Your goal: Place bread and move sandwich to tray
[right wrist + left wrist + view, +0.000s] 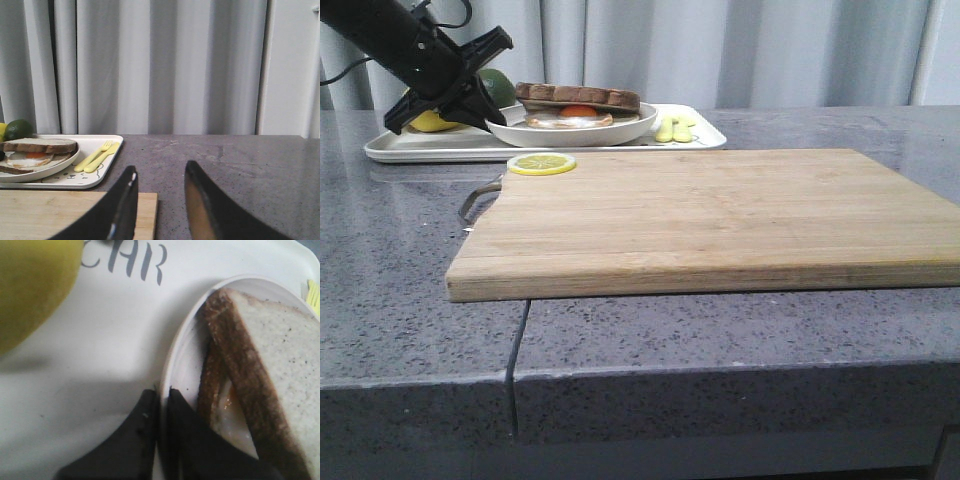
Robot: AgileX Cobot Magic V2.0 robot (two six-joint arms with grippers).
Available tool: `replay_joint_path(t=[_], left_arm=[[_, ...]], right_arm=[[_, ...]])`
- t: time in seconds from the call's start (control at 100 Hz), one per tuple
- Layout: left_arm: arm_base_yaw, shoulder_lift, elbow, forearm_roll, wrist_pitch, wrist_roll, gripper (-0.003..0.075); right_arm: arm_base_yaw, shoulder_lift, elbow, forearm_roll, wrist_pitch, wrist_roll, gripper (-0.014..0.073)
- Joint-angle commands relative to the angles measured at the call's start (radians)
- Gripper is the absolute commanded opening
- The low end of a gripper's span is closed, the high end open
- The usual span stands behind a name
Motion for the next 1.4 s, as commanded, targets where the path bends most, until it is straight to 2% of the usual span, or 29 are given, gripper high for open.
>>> replay_joint_path(t=[0.0, 0.24, 0.34, 0.59, 0.77, 1.07, 1.389], left_arm=[[0.002, -0.066, -0.039, -0.06, -0.046, -0.007, 0.0001], [0.002, -0.066, -0.039, -0.064, -0.036, -0.007, 0.0227], [0.002, -0.066, -0.039, -0.066, -0.031, -0.007, 0.0288], [0.014, -0.08, -0.039, -0.056, -0.006, -0.007, 0.0293], [0.019, -0.112, -0.067, 0.038, 0.029, -0.007, 0.0293], [0.019, -0.145, -0.236, 0.178, 0.24, -0.007, 0.0293], [0.019, -0.345, -0.266, 0.277, 0.297, -0.007, 0.0293]], right_arm=[[-0.008, 0.004, -0.029, -0.029, -0.042, -0.008, 0.0256], [-0.008, 0.004, -0.029, -0.029, -0.042, -0.008, 0.0256], [-0.008, 0.004, -0.029, -0.029, -0.045, -0.008, 0.0256], [-0.008, 0.004, -0.029, -0.029, -0.062, -0.008, 0.0256], [-0.008, 0.004, -0.029, -0.029, -0.062, -0.008, 0.0256], [-0.008, 0.004, -0.029, -0.029, -0.063, -0.008, 0.0256], [-0.008, 0.004, -0.029, -0.029, -0.066, -0.008, 0.0256]])
